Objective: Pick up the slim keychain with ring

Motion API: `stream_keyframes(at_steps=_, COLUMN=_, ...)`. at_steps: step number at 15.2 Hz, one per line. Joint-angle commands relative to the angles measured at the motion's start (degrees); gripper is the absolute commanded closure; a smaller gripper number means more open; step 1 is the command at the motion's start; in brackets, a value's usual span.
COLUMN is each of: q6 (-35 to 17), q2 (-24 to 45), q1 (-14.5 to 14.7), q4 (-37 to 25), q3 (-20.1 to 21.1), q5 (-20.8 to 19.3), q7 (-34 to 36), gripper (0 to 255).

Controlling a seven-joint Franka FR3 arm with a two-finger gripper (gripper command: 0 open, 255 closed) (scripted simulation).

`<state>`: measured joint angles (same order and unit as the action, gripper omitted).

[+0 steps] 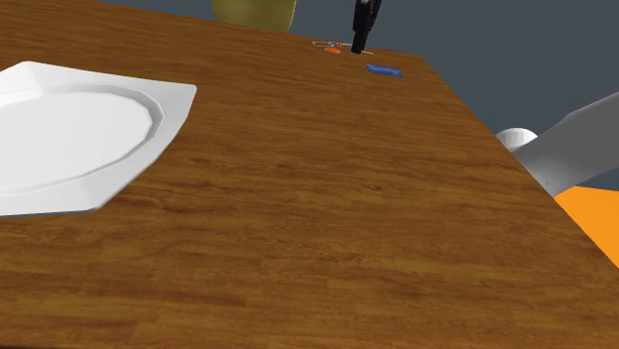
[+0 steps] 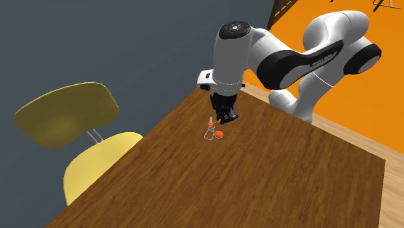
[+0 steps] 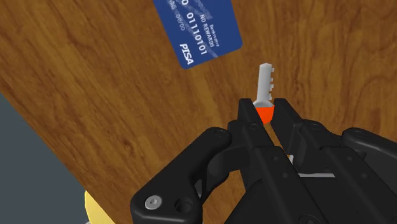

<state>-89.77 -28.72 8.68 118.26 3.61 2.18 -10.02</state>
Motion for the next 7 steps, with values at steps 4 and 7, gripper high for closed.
stream_keyframes(at_steps=4, q6=3.74, q2=1.21, q1=-0.07, q4=-4.92, q3=-0.09, q5=-0.11, q7=0.02, gripper=255)
stream_keyframes(at_steps=7, q6=4.60, q2=1.52, q1=-0.08, q4=-6.09, q3=-0.10, q5=-0.13, q7=0.05, gripper=255)
